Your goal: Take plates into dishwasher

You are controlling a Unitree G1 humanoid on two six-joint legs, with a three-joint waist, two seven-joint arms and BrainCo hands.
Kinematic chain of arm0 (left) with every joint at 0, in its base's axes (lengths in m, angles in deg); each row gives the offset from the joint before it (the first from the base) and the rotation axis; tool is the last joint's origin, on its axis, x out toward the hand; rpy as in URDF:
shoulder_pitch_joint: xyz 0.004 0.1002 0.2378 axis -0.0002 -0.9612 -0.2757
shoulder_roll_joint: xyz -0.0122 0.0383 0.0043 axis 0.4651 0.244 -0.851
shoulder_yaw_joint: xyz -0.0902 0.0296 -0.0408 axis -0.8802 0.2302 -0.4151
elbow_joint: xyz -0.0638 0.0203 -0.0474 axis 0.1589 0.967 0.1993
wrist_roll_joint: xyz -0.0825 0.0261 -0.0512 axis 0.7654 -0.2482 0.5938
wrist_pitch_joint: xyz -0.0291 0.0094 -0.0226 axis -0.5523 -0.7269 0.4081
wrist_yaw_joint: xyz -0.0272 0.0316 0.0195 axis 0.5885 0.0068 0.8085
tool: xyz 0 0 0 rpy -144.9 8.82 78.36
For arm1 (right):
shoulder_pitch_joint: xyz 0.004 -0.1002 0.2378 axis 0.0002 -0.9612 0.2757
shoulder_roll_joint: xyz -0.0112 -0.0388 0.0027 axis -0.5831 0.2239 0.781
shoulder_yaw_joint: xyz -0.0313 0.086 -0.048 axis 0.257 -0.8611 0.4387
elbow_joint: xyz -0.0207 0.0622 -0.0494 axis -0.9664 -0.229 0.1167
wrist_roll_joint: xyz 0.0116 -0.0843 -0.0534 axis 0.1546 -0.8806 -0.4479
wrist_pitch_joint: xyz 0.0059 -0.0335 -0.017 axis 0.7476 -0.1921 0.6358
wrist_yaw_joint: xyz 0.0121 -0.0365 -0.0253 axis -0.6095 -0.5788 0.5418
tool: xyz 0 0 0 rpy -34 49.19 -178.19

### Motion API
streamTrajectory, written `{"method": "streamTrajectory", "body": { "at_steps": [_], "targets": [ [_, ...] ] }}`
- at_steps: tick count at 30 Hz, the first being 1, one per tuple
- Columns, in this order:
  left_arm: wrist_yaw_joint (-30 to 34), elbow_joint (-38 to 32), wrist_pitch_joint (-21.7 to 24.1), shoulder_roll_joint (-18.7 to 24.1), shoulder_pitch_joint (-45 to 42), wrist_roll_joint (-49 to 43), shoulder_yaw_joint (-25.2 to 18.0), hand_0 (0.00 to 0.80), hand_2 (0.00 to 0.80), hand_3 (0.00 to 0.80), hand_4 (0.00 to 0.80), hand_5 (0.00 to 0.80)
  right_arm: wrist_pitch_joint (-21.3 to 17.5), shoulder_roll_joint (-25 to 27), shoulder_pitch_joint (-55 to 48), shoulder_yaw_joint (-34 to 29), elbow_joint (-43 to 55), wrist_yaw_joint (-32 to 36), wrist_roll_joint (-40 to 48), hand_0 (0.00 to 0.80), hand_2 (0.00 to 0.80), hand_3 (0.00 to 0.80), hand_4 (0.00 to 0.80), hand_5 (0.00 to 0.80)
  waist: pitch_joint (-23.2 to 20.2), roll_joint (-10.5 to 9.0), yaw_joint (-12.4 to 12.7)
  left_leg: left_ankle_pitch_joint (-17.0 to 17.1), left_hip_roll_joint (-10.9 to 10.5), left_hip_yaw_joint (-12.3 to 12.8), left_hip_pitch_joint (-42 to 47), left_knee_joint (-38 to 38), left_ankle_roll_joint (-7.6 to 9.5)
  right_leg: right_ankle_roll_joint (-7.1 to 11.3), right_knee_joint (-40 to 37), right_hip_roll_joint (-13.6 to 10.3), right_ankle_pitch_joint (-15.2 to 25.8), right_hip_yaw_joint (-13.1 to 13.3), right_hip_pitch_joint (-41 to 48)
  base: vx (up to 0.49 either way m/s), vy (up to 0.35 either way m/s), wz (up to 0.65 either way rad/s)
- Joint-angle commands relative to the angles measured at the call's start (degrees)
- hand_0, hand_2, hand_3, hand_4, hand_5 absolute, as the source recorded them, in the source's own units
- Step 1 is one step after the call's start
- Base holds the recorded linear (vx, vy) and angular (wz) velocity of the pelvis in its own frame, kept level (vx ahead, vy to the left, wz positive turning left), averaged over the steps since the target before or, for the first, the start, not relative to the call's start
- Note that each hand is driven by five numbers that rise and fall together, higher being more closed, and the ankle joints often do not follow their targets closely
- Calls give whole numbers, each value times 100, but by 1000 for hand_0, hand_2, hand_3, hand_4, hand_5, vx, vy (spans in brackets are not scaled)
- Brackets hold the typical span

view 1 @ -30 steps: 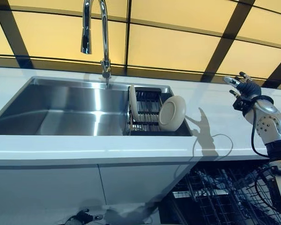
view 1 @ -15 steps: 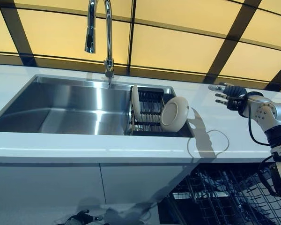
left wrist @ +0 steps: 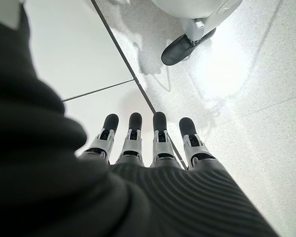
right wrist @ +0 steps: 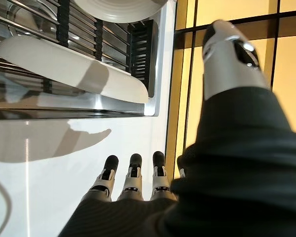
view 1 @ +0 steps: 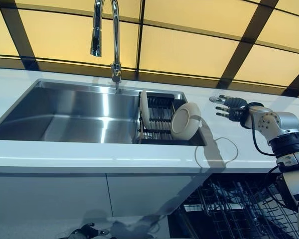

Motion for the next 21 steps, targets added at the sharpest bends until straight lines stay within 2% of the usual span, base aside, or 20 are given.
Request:
{"method": "streamTrajectory", "body": {
  "at_steps": [1,21],
  "targets": [
    [30,-12,18,82,372,-106,324,0,0,0,0,0,-61,157,1035,193,-343,-98,138,0,0,0,0,0,173,43,282,-516,-195,-75,17,28,153,574,525,-387,-359,-186,187,0,0,0],
    [25,-58,-14,84,444,-64,438,0,0,0,0,0,-33,-204,992,256,-480,-207,224,0,0,0,0,0,264,83,367,-503,-189,-136,16,28,141,558,593,-399,-422,-246,192,1,-1,1]
  ]
}}
